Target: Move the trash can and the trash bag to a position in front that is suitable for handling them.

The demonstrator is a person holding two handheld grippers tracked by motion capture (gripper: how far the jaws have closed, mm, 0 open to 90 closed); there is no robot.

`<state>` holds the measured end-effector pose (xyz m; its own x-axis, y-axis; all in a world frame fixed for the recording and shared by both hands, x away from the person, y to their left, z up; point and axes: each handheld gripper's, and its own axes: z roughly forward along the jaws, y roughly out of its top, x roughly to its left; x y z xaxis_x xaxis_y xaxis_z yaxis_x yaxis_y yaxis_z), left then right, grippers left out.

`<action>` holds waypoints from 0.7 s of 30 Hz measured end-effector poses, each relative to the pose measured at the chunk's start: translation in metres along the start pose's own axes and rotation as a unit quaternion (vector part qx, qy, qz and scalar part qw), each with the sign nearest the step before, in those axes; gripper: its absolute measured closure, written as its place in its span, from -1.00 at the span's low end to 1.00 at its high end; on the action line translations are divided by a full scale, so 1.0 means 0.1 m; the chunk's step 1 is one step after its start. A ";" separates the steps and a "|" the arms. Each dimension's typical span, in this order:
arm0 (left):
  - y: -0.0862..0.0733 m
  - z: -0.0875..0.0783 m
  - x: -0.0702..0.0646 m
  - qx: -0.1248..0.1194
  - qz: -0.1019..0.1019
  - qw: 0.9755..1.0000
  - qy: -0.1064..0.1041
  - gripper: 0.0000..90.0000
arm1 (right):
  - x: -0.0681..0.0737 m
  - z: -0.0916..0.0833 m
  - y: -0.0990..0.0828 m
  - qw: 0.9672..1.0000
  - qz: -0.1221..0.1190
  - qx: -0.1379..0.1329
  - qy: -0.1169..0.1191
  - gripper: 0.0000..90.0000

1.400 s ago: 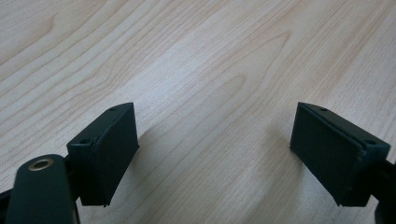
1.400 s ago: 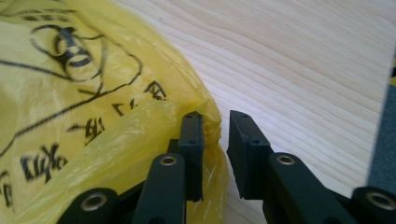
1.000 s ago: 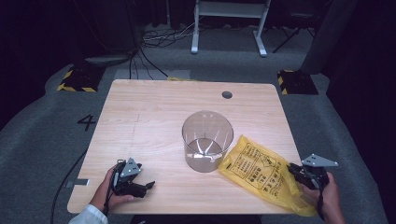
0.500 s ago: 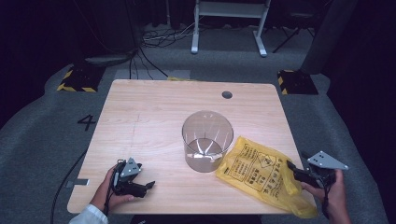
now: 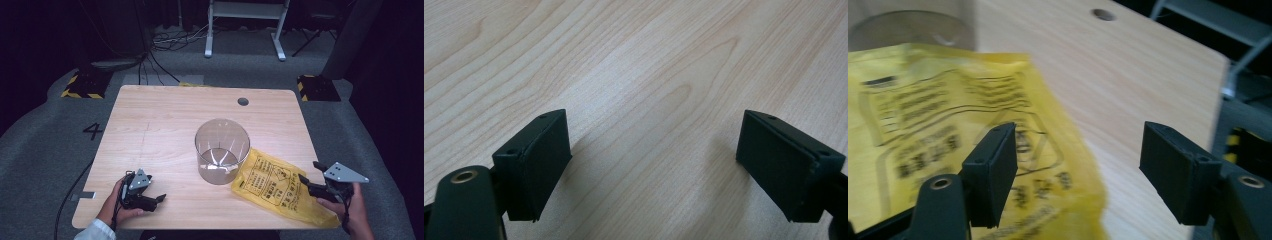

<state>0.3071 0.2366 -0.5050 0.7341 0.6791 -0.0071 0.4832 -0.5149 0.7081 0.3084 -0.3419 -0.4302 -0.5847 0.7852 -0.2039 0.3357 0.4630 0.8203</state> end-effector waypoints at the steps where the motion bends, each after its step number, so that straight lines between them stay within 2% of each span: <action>1: 0.00 0.00 0.00 -0.001 0.000 1.000 0.000 -0.69 | 0.05 0.01 0.01 1.000 -0.005 -0.002 0.019 -0.32; 2: 0.00 0.00 0.00 -0.001 0.000 1.000 0.000 -0.69 | 0.12 0.03 0.02 0.999 -0.014 -0.004 0.048 -0.32; 3: 0.00 0.00 0.00 -0.001 0.000 1.000 0.000 -0.69 | 0.12 0.03 0.02 0.999 -0.014 -0.004 0.048 -0.32; 4: 0.00 0.00 0.00 -0.001 0.000 1.000 0.000 -0.69 | 0.17 0.04 0.02 0.997 -0.023 -0.004 0.069 -0.34; 5: 0.00 0.00 0.00 -0.001 0.000 1.000 0.000 -0.69 | 0.22 0.07 0.02 0.995 -0.034 -0.001 0.091 -0.35; 6: 0.00 0.00 0.00 -0.001 0.000 1.000 0.000 -0.69 | 0.34 0.14 0.00 0.990 -0.061 0.017 0.126 -0.38; 7: 0.00 0.00 0.00 -0.001 0.000 1.000 0.000 -0.69 | 0.40 0.18 -0.01 0.987 -0.078 0.027 0.140 -0.40; 8: 0.00 0.00 0.00 -0.001 0.000 1.000 0.000 -0.69 | 0.40 0.18 -0.01 0.987 -0.078 0.027 0.140 -0.40; 11: 0.00 0.00 0.00 -0.001 0.001 1.000 0.000 -0.69 | 0.55 0.34 -0.05 0.979 -0.102 0.061 0.165 -0.40; 12: 0.00 0.00 0.00 -0.001 0.001 1.000 0.000 -0.69 | 0.58 0.42 -0.08 0.977 -0.100 0.072 0.173 -0.39; 17: 0.00 0.00 0.00 -0.001 0.001 1.000 0.000 -0.69 | 0.60 0.59 -0.13 0.977 -0.085 0.095 0.172 -0.37; 18: 0.00 0.00 0.00 -0.001 0.001 1.000 0.000 -0.69 | 0.60 0.66 -0.16 0.977 -0.071 0.103 0.175 -0.38; 21: 0.00 0.00 0.00 -0.001 0.001 1.000 0.000 -0.69 | 0.57 0.72 -0.16 0.979 -0.042 0.103 0.174 -0.39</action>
<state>0.3068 0.2363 -0.5051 0.7346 0.6785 -0.0055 0.4809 -0.5150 0.7096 0.3228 -0.2750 -0.4940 -0.8203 0.5703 -0.0430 0.3964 0.6211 0.6761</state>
